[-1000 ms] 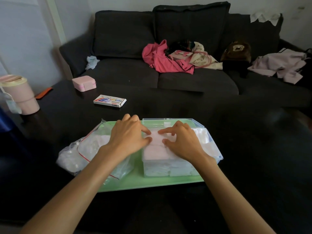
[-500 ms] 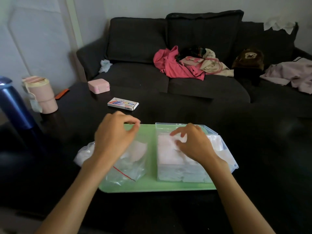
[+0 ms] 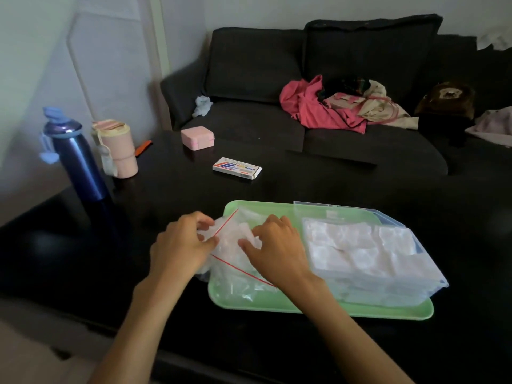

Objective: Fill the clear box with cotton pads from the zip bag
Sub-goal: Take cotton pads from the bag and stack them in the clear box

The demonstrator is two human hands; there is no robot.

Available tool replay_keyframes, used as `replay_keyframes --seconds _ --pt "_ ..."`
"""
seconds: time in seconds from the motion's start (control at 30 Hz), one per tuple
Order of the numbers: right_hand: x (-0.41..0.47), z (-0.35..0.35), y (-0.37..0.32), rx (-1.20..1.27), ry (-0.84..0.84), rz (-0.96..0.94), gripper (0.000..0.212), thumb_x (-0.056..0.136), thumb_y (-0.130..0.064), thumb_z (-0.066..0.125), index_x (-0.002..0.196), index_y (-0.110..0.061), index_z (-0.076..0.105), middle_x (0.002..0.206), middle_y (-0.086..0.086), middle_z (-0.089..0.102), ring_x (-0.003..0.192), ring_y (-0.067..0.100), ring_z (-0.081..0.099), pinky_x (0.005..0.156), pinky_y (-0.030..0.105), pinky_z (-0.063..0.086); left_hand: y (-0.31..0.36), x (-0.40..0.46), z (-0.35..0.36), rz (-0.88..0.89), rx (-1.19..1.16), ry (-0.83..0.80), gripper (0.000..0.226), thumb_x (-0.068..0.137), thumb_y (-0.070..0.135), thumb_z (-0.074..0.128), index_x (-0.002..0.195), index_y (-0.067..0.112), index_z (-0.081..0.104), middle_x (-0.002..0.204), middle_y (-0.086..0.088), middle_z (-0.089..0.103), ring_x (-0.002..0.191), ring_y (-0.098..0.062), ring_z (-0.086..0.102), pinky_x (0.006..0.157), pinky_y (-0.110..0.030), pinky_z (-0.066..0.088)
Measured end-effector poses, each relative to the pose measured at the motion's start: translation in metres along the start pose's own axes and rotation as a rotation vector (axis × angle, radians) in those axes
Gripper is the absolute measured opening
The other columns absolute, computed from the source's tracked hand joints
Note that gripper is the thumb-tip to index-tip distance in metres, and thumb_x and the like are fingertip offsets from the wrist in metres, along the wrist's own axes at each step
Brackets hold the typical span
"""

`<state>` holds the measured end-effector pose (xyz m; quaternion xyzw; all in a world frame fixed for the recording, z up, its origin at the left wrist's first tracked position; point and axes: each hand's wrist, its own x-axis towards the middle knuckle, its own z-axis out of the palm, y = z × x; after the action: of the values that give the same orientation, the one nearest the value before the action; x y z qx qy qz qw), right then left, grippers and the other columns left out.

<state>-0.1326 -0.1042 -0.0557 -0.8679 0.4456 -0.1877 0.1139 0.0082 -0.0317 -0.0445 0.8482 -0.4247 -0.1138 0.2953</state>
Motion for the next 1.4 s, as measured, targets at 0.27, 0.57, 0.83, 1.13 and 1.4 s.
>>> replay_keyframes --seconds 0.27,0.57,0.83,1.13,1.4 --pt "0.000 -0.048 0.031 0.813 -0.092 0.237 0.016 0.083 -0.024 0.070 0.085 -0.009 0.076 0.067 -0.003 0.067 0.059 0.003 0.057 0.055 0.012 0.042 0.008 0.000 0.005 0.011 0.139 0.034 0.024 0.086 0.029 0.066 0.108 0.034 0.060 0.114 0.012 0.064 0.100 -0.012 0.061 0.066 -0.026 0.040" --pt "-0.006 -0.092 0.064 0.993 -0.135 0.331 0.017 0.090 -0.003 0.055 0.100 -0.012 0.066 0.101 0.009 0.069 0.087 0.013 0.063 0.083 0.024 0.049 0.060 -0.007 0.004 0.366 -0.209 0.089 0.011 0.084 0.029 0.063 0.092 0.034 0.068 0.097 0.014 0.066 0.092 -0.007 0.060 0.078 -0.029 0.046" --pt "-0.017 -0.105 0.084 0.902 -0.266 0.344 0.024 0.082 -0.011 0.070 0.105 -0.015 0.067 0.093 0.004 0.073 0.080 0.008 0.068 0.069 0.016 0.053 0.108 -0.010 0.030 0.335 -0.563 -0.323 0.026 0.079 0.047 0.069 0.099 0.031 0.071 0.087 0.010 0.073 0.082 0.005 0.066 0.072 -0.014 0.048" --pt "-0.014 -0.090 0.122 0.902 0.313 0.413 0.023 0.074 -0.011 0.078 0.089 -0.018 0.063 0.068 -0.005 0.071 0.064 0.002 0.068 0.052 0.011 0.048 0.134 0.000 0.068 0.203 -0.267 -0.137 0.029 0.068 0.034 0.074 0.075 0.026 0.046 0.065 0.009 0.071 0.083 -0.013 0.067 0.073 -0.030 0.050" --pt "-0.010 -0.056 0.126 0.358 0.227 0.221 0.013 0.078 -0.013 0.073 0.076 -0.025 0.072 0.080 -0.008 0.072 0.072 0.002 0.063 0.070 0.016 0.050 0.128 -0.006 0.079 0.366 0.090 -0.009 0.003 0.082 0.035 0.066 0.083 0.033 0.068 0.089 0.011 0.070 0.089 -0.016 0.064 0.062 -0.025 0.035"
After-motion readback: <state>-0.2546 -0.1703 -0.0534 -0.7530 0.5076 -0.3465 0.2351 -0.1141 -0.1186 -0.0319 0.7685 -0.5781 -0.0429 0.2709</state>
